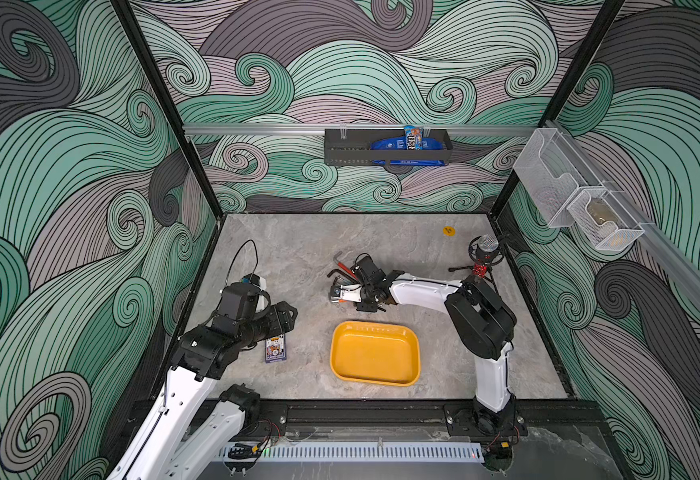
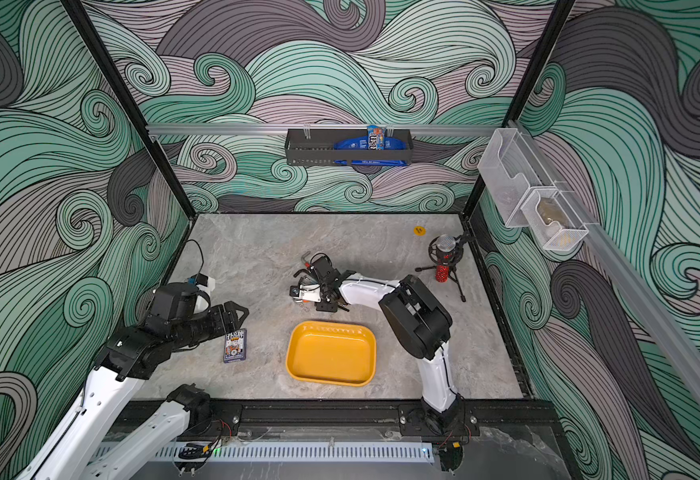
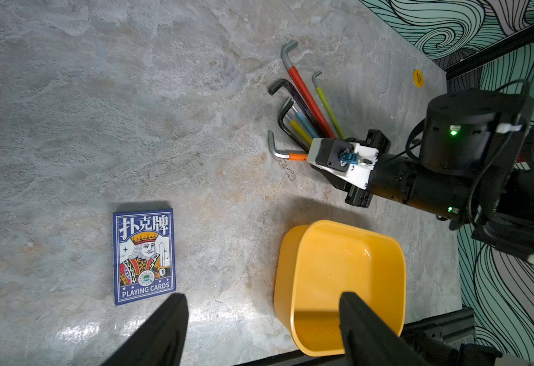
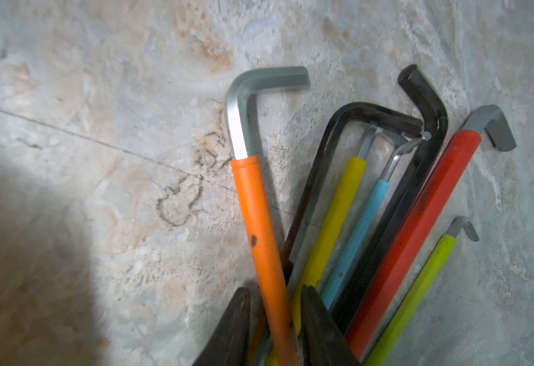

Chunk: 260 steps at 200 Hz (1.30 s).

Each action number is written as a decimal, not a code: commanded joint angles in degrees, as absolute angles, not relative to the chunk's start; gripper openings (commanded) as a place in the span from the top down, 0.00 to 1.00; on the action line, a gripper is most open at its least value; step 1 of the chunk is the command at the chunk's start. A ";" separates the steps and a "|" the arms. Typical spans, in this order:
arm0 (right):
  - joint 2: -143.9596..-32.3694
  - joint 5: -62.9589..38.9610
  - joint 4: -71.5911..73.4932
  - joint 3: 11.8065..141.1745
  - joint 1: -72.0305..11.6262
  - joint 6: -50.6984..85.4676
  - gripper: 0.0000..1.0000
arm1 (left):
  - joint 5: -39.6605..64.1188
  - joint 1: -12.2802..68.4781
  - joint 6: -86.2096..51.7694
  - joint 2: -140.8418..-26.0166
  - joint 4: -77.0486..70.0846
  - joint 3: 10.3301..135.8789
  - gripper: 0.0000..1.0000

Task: Put the hex key on the desktop into the storage box
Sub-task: Pick up the Allen key from the center of the board.

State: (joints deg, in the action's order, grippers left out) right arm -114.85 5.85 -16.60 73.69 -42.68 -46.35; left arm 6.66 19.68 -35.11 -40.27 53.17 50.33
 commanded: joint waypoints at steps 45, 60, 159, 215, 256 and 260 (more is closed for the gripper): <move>-116.68 7.01 -14.71 73.13 -43.94 -47.27 0.84 | 5.27 19.94 -33.66 -40.04 54.58 50.23 0.22; -116.64 7.59 -14.38 72.98 -44.20 -47.40 0.88 | 5.11 19.94 -33.73 -39.99 54.66 50.19 0.22; -110.73 9.05 -14.93 74.43 -44.51 -42.94 1.00 | 4.39 19.91 -33.14 -39.77 54.89 50.71 0.22; -101.37 6.78 -18.69 72.73 -43.86 -32.67 1.00 | 5.50 19.90 -30.11 -37.87 55.97 50.54 0.24; -91.84 5.33 -21.01 68.75 -44.75 -27.28 1.00 | 15.23 19.95 -25.35 -33.80 54.72 49.92 0.31; -90.95 5.43 -21.17 68.34 -45.01 -26.87 1.00 | 16.66 19.92 -25.16 -33.32 54.67 49.84 0.31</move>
State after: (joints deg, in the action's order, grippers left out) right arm -95.53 7.01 -19.20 70.41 -44.12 -32.12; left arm 9.13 19.68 -29.04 -35.90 54.35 50.22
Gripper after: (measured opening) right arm 0.141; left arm 0.694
